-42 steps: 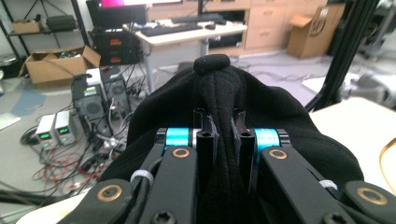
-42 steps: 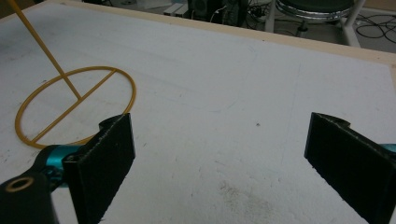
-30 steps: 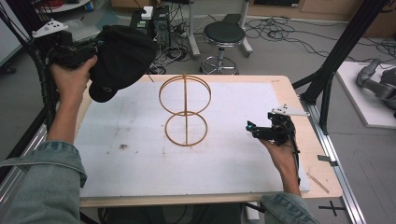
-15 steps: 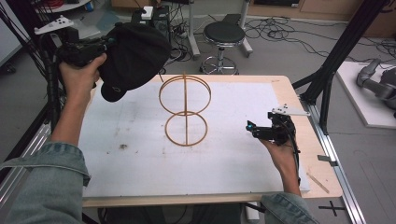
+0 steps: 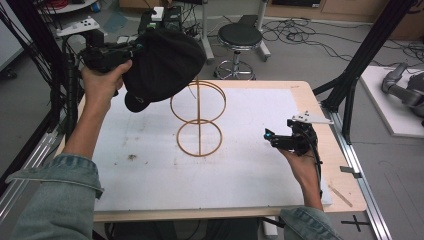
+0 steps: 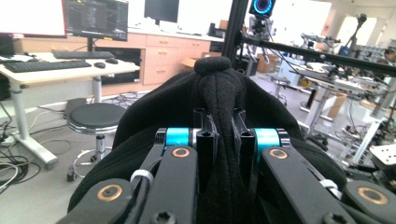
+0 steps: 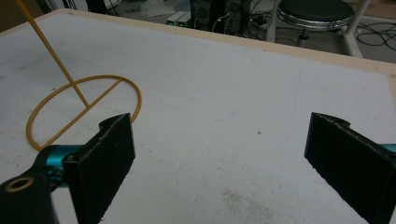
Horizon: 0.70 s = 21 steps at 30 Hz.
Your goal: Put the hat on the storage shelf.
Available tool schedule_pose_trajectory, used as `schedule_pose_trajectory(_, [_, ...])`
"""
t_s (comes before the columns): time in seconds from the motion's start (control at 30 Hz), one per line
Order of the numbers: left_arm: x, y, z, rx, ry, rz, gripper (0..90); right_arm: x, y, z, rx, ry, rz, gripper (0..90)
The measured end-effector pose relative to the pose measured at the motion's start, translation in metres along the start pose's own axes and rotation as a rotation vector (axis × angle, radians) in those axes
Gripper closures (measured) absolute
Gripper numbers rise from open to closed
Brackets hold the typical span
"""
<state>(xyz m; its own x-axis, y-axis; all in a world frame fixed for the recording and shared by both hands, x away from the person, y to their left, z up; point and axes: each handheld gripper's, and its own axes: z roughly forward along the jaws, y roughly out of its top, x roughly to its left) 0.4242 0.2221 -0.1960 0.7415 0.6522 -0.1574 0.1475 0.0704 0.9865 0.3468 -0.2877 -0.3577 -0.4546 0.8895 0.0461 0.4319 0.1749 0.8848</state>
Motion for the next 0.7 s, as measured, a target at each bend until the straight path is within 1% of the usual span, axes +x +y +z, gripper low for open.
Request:
schedule_pose_trajectory(0.07, [-0.002,-0.001,0.003,0.004,-0.019,-0.004,83.6,0.001,0.000,0.000,0.001,0.000,0.006,8.2])
schedule_pose_trajectory(0.23, [-0.007,-0.003,0.009,0.018,-0.048,-0.006,83.6,0.001,0.000,0.001,0.004,-0.003,0.004,8.2])
schedule_pose_trajectory(0.33, [-0.011,-0.005,0.012,0.031,-0.063,0.000,83.5,0.001,0.000,0.001,0.005,0.000,-0.001,8.2])
schedule_pose_trajectory(0.47, [-0.017,-0.006,0.019,0.046,-0.078,0.010,83.5,0.002,0.000,0.002,0.004,0.001,-0.002,8.2])
schedule_pose_trajectory(0.5, [-0.019,-0.007,0.021,0.048,-0.079,0.007,83.5,0.002,0.000,0.001,0.006,0.000,-0.001,8.2])
schedule_pose_trajectory(0.7, [-0.025,-0.012,0.031,0.078,-0.096,0.018,83.5,0.002,0.000,0.002,0.004,0.004,-0.006,8.2])
